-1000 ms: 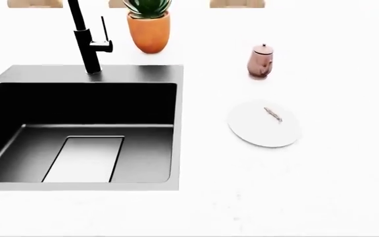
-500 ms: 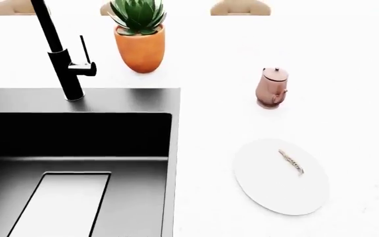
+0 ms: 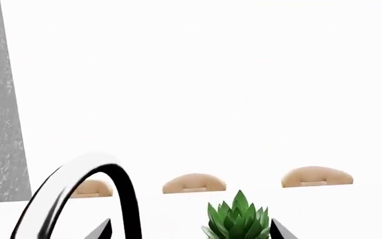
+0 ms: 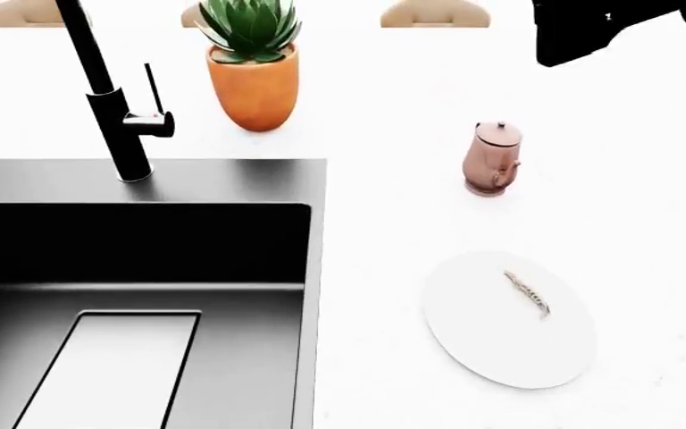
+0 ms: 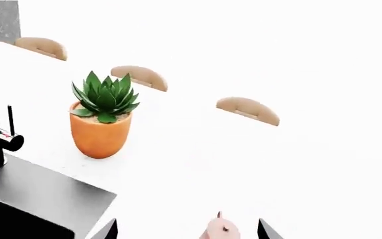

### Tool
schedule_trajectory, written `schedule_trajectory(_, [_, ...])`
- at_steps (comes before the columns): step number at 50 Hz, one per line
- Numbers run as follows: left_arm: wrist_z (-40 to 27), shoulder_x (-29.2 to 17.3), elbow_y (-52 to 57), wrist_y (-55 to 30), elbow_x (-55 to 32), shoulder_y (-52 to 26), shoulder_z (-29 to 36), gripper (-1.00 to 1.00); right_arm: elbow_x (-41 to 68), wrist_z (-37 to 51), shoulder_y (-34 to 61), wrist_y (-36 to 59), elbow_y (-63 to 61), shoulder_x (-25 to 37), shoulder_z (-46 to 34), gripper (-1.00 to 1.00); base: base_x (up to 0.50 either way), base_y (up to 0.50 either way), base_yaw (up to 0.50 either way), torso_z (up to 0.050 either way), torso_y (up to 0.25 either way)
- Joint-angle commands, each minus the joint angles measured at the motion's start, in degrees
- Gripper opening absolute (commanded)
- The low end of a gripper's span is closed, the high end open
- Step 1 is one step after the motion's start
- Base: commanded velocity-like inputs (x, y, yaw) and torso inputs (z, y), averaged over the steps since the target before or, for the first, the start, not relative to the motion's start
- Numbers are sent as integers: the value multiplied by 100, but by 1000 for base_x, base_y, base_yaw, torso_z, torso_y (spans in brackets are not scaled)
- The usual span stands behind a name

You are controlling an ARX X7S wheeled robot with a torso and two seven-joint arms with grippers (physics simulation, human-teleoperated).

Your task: Pick the shrimp from the counter and place it in the sink. Then turn on the sink faucet.

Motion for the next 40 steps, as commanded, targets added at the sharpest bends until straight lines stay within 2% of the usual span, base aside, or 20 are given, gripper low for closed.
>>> schedule_trajectory(1, [67, -34, 11, 117, 69, 142, 63, 100, 3104, 954, 159, 170, 354, 497, -1626, 100, 0, 0, 0, 0, 0])
schedule_trajectory(4, [67, -34, 12, 121, 59, 152, 73, 100, 3530, 930, 270, 302, 398, 585, -2097, 100, 0, 0, 0, 0, 0])
schedule_trajectory(8, [72, -56, 36, 133, 51, 189, 83, 100, 3368, 763, 366, 727, 433, 585, -2262, 100, 0, 0, 0, 0, 0])
schedule_trajectory(9, [74, -51, 36, 143, 51, 198, 87, 100, 2594, -96, 738, 758, 43, 695, -2678, 100, 0, 0, 0, 0, 0])
schedule_trajectory(10, [91, -54, 49, 152, 85, 209, 118, 100, 2165, -614, 726, 748, 47, 718, -2539, 100, 0, 0, 0, 0, 0])
schedule_trajectory(11, [100, -54, 46, 159, 86, 213, 121, 100, 2136, -686, 784, 726, 128, 739, -2671, 100, 0, 0, 0, 0, 0])
schedule_trajectory(14, [141, -59, 28, 195, 120, 234, 143, 100, 2803, -684, 1147, 516, 544, 829, -3827, 100, 0, 0, 0, 0, 0])
schedule_trajectory(25, [216, -99, 52, 291, 193, 356, 209, 100, 2847, -1203, 725, 682, 561, 927, -4187, 100, 0, 0, 0, 0, 0])
schedule_trajectory(40, [237, -129, 60, 323, 199, 365, 261, 100, 1769, -2072, 519, 679, 785, 935, -4181, 100, 0, 0, 0, 0, 0])
